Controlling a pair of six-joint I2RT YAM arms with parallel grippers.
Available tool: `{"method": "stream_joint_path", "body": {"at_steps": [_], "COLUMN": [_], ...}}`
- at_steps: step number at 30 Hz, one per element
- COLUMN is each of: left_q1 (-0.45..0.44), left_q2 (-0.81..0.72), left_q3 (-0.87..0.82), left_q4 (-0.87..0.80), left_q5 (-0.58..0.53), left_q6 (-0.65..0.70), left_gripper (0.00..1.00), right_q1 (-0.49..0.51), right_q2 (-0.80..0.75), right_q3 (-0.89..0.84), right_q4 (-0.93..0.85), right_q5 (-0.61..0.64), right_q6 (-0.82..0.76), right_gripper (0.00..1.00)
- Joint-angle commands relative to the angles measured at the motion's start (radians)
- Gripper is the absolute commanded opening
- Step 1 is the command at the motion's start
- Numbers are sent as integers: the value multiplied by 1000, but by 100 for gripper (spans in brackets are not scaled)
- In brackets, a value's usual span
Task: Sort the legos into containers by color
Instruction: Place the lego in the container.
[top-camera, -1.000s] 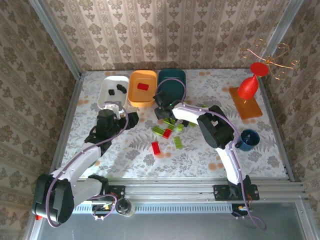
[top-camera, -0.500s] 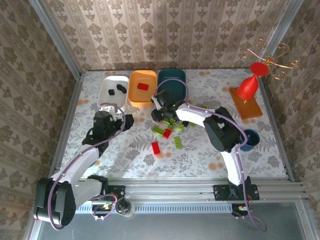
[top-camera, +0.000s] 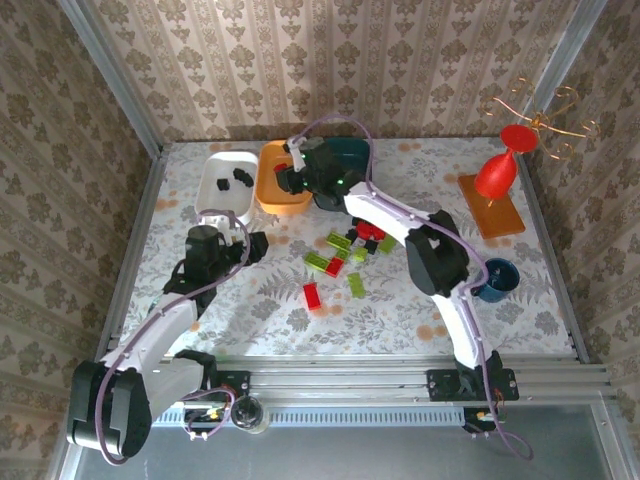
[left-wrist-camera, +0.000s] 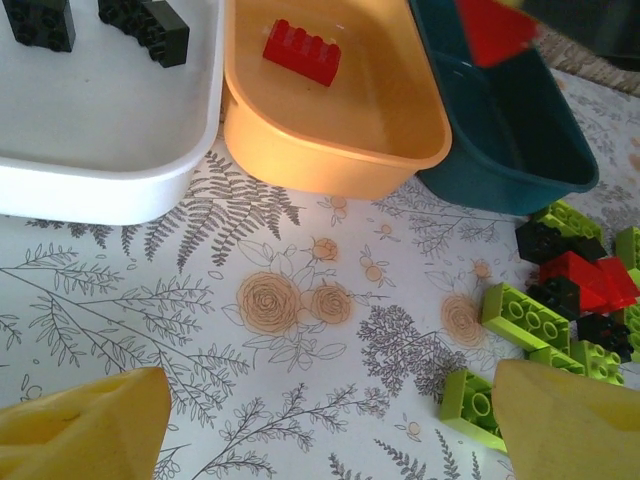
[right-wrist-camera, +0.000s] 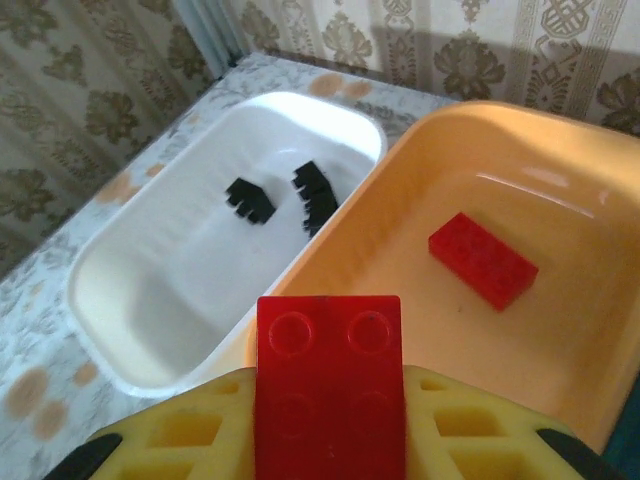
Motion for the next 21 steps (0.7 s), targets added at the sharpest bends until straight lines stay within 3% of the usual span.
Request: {"method": "stream_joint_path", "body": {"at_steps": [1,6,11,14,21], "left_q1": [5,3,2,-8,-66], "left_q2": [-27,-28,-18,-1,42], "left_q3": [-11,-13,-14,-9,20], "left_q4": [3,1,9,20,16], "left_q5": [13,15,35,53,35], "left_q6": [27,33,35,33,46], "left_gripper": [85,87,89,89,88], "right_q1": [-11,-31,-36,-36,-39], "right_q2": [151,329,271,160,-192], "right_q3": [183,443,454,361,-62], "right_q4": [-74,-158,-158,-139,16], "right_q5": [49,-8,-92,-125,-169], "right_q6": [29,86,73,40,-37], "right_gripper": [32,42,58,64,73]}}
